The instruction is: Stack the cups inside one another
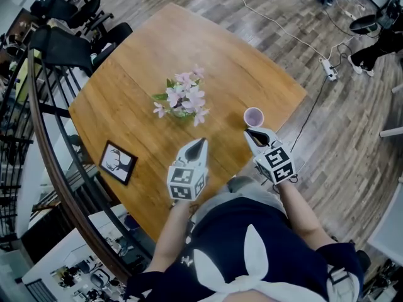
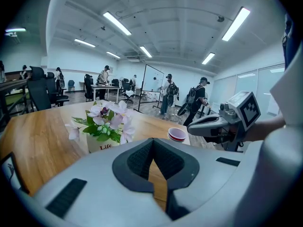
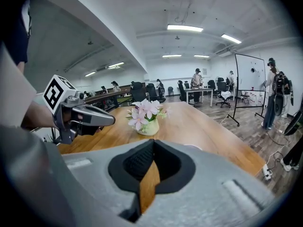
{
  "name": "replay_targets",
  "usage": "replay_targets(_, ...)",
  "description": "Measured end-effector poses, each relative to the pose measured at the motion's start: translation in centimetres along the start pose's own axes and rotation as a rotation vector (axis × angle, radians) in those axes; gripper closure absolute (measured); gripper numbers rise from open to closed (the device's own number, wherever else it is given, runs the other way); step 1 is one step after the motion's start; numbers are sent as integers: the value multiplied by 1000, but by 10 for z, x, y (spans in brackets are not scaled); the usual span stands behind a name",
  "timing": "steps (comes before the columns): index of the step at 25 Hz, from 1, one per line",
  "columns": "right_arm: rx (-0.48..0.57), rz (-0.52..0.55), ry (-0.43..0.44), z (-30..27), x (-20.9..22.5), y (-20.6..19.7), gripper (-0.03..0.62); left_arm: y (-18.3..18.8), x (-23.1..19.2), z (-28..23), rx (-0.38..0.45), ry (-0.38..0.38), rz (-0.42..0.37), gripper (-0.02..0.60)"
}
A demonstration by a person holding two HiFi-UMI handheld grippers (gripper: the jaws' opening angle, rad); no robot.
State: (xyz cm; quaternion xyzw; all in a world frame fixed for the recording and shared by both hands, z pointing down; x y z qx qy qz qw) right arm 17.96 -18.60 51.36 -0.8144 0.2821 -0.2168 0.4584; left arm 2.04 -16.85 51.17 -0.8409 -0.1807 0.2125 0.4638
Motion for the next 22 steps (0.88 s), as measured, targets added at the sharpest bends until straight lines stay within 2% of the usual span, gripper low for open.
replay_targets(22,-21,13,4,-4,11,-5,597,-7,-4,-9,-23,-2,1,566)
Point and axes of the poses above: the fingertips, and each gripper's own axes: z backward along the fingers, x to its right, y out of its top, the point moved 3 cm from there along z, backward along the fingers
